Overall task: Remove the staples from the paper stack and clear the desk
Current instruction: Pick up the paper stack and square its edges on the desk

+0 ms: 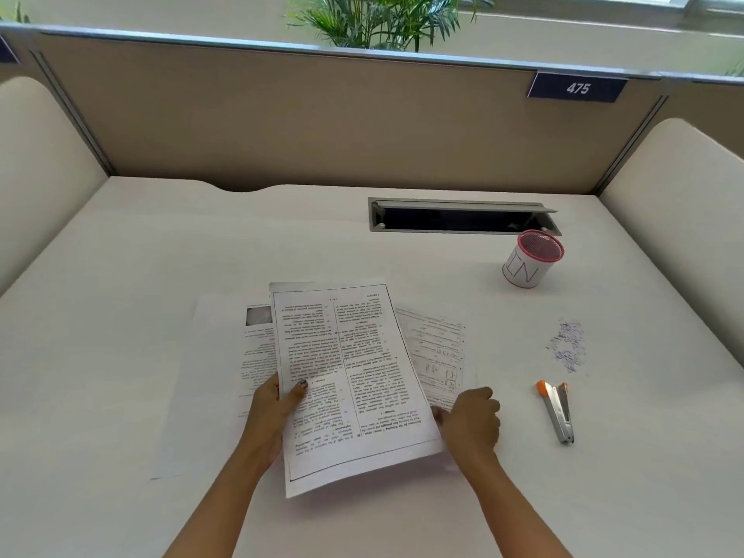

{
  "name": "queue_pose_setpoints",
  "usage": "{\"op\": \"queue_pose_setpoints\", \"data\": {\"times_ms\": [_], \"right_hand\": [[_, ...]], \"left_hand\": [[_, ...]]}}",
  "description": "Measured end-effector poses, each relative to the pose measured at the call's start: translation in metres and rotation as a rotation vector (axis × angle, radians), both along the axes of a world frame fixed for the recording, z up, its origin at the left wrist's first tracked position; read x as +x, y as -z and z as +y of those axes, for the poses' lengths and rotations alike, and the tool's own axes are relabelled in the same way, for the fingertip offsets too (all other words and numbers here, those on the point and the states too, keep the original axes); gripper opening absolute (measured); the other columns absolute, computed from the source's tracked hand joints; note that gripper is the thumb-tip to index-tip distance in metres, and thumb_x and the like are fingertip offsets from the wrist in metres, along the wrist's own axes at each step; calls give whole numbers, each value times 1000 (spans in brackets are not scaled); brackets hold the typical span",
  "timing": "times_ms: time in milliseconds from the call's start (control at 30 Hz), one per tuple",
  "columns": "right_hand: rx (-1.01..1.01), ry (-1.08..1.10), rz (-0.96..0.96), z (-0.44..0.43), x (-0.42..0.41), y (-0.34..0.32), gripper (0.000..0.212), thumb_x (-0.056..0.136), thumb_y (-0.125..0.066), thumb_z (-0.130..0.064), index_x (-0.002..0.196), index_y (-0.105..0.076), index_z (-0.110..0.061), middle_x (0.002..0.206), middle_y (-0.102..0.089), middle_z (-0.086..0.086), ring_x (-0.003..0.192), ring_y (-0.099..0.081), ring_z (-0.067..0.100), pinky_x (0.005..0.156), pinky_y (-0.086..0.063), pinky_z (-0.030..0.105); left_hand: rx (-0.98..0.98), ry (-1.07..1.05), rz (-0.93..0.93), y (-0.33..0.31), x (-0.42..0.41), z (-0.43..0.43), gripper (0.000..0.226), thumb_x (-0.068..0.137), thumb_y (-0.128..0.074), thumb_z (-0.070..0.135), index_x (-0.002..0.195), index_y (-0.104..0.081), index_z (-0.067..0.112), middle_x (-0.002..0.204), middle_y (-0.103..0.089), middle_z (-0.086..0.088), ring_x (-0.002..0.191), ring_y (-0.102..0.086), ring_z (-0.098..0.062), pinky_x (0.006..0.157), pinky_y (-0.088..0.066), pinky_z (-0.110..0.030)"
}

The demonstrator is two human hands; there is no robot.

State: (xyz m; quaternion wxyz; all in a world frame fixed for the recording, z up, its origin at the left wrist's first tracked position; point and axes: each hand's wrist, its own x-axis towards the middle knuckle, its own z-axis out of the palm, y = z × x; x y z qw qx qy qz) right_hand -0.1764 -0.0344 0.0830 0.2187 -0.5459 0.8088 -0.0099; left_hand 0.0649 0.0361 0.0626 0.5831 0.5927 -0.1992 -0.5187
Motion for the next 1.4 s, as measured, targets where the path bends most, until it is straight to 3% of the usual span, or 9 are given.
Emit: {"op": "queue_pose_setpoints", "data": {"times_ms": [167, 333, 467, 633, 733, 933, 1033, 1133, 1400], "right_hand": [[-95, 85, -190, -2, -9, -2, 39, 88, -64, -13, 114, -40, 0, 112, -61, 21, 100, -61, 39, 73, -49, 38], [-444, 125, -363, 0, -25, -10, 18, 91, -55, -2, 110, -54, -4, 102, -66, 17, 93, -63, 36, 77, -57, 44], [-662, 155, -534, 1, -38, -37, 11, 89, -61, -4, 100, -62, -4, 86, -62, 5, 81, -58, 24, 70, -42, 28], [-595, 117, -759, 1, -44, -48, 10, 88, -64, -9, 93, -65, -18, 89, -69, 1, 85, -64, 19, 77, -51, 32], [-567, 53, -827, 4, -37, -50, 12, 90, -61, -11, 93, -66, -21, 94, -71, -4, 88, -66, 12, 76, -53, 26], [-467, -90, -883, 13, -17, -58, 25, 99, -45, -14, 94, -66, -27, 90, -70, -13, 80, -62, -3, 62, -47, 7], [-407, -131, -931, 15, -9, -59, 27, 102, -34, -22, 105, -61, -23, 96, -68, -12, 86, -63, 3, 65, -47, 13], [-369, -176, -954, 13, -1, -59, 15, 98, -43, -30, 109, -53, -25, 99, -64, -17, 90, -63, 2, 67, -51, 15], [-569, -177, -995, 16, 28, -49, 12, 94, -55, -13, 102, -46, -15, 95, -64, -8, 81, -63, -1, 66, -51, 11]], "left_hand": [[-5, -20, 35, 2, 1, 3, 28, 90, -58, 2, 116, -60, 13, 108, -71, -4, 94, -70, -23, 71, -60, -33], [-13, -38, 64, -5, 3, 1, 23, 90, -58, 3, 109, -62, 15, 102, -73, -2, 87, -72, -19, 69, -61, -33], [-57, -2, 87, -13, 1, -3, 25, 91, -56, 6, 113, -62, 17, 105, -74, 0, 93, -72, -22, 73, -61, -36], [-120, 21, 116, -24, -8, -9, 46, 80, -68, 34, 122, -58, 19, 118, -70, -3, 107, -67, -22, 86, -57, -39], [-112, 33, 77, -28, -13, -12, 32, 91, -53, 28, 123, -57, 22, 120, -69, -1, 112, -65, -23, 95, -51, -46], [-134, 44, 74, -41, -20, -11, 31, 96, -49, 20, 126, -55, 19, 120, -69, -3, 109, -67, -24, 90, -55, -46], [-138, 13, -24, -49, -21, -10, 30, 95, -53, 20, 124, -57, 20, 114, -71, 0, 101, -70, -25, 83, -58, -48], [-138, -38, -140, -57, -22, -8, 31, 94, -56, 24, 124, -58, 23, 111, -72, 1, 92, -72, -25, 78, -59, -50], [-233, -226, -593, -78, -28, -7, 34, 90, -52, 44, 119, -45, 27, 106, -61, 15, 90, -66, -15, 69, -59, -30]]}}
